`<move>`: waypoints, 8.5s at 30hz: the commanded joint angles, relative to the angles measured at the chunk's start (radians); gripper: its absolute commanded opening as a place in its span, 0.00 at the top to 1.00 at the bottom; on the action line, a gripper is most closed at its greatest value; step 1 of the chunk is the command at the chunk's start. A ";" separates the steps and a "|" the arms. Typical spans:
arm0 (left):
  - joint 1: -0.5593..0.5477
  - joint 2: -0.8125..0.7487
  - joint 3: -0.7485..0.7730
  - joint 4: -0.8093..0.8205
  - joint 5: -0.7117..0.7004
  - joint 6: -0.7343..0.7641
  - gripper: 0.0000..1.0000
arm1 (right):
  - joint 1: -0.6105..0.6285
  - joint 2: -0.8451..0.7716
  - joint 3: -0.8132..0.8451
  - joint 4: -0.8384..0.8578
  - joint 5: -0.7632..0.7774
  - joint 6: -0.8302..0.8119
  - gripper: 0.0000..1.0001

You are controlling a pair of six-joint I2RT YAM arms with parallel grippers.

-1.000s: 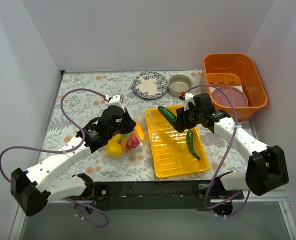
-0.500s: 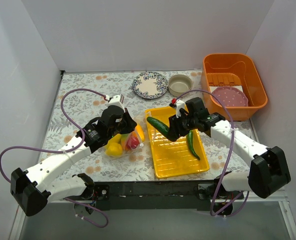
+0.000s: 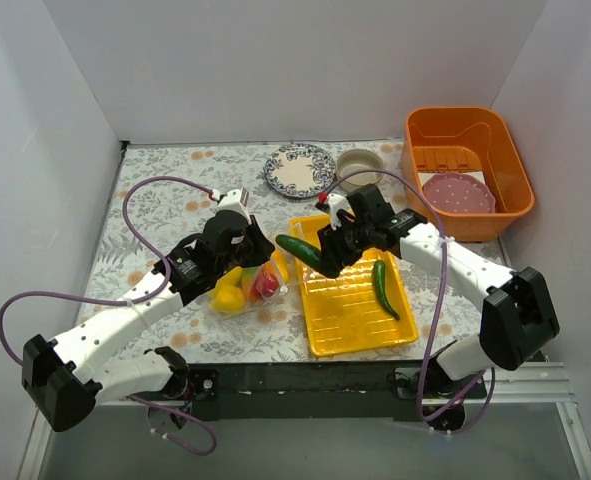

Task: Place the food in the zip-top bag and seal the zipper
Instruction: Place the fake vegetable in the zipper food storage bag, then pick up the fake vegetable from the bin.

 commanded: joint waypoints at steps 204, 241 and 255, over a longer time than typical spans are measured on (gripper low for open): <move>0.007 -0.026 0.014 -0.007 0.005 0.012 1.00 | -0.045 0.075 -0.175 0.167 0.437 0.345 0.62; 0.007 -0.024 0.006 -0.001 -0.001 0.004 1.00 | -0.045 0.127 -0.204 0.218 0.362 0.294 0.64; 0.007 -0.029 0.008 -0.006 0.003 0.003 1.00 | -0.045 0.046 -0.166 0.233 0.290 0.280 0.74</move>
